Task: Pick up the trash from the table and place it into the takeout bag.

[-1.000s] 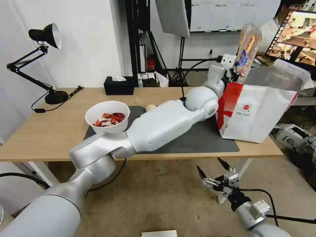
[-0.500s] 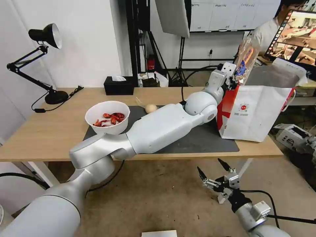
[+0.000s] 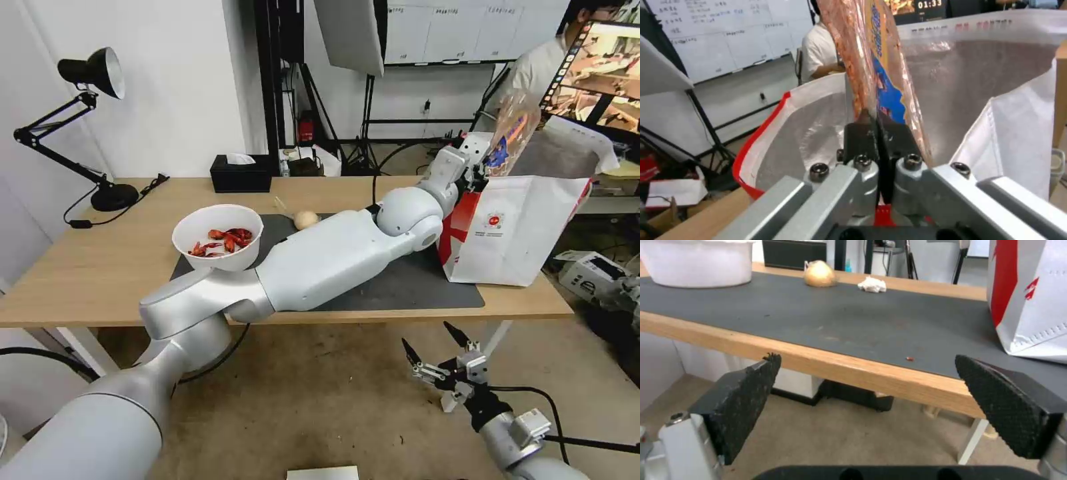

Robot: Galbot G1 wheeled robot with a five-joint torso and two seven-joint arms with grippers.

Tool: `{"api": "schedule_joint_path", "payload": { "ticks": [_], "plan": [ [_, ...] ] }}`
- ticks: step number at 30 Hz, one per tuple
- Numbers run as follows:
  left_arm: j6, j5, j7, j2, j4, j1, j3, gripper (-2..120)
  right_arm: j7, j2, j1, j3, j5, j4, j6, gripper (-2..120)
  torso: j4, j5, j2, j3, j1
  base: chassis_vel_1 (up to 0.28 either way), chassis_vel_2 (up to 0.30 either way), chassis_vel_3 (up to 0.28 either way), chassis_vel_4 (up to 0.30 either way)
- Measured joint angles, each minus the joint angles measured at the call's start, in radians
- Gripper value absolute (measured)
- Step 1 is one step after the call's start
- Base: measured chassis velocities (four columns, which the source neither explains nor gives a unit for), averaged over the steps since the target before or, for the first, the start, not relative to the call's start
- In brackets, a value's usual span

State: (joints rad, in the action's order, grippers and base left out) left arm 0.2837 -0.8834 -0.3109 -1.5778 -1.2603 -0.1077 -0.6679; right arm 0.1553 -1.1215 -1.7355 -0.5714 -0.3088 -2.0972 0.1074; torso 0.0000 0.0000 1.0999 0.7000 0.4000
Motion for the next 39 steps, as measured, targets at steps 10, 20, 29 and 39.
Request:
{"api": "schedule_joint_path", "payload": {
  "ticks": [10,20,29,39],
  "plan": [
    [0.093,0.003,0.043,0.041,-0.030,-0.023,0.002,0,0.000,0.002,0.015,0.008,0.000,0.014,-0.002,100,0.0000,-0.0001,0.000,0.000,0.000,0.000,0.000,0.000,0.000],
    [0.146,0.002,0.082,0.049,-0.042,-0.036,0.007,0,-0.001,0.003,0.022,0.011,0.000,0.028,-0.005,100,0.0000,-0.0001,0.000,0.000,0.000,0.000,0.000,0.000,0.000],
    [0.232,0.001,0.116,0.057,-0.056,-0.054,0.021,0,-0.002,0.000,0.029,0.018,0.002,0.040,-0.006,100,0.0000,-0.0001,0.000,0.000,0.000,0.000,0.000,0.000,0.000],
    [0.309,0.001,0.127,0.064,-0.073,-0.062,0.035,0,-0.003,-0.009,0.032,0.022,0.010,0.046,-0.007,100,0.0000,-0.0001,0.000,0.000,0.000,0.000,0.000,0.000,0.000]
  ]
}}
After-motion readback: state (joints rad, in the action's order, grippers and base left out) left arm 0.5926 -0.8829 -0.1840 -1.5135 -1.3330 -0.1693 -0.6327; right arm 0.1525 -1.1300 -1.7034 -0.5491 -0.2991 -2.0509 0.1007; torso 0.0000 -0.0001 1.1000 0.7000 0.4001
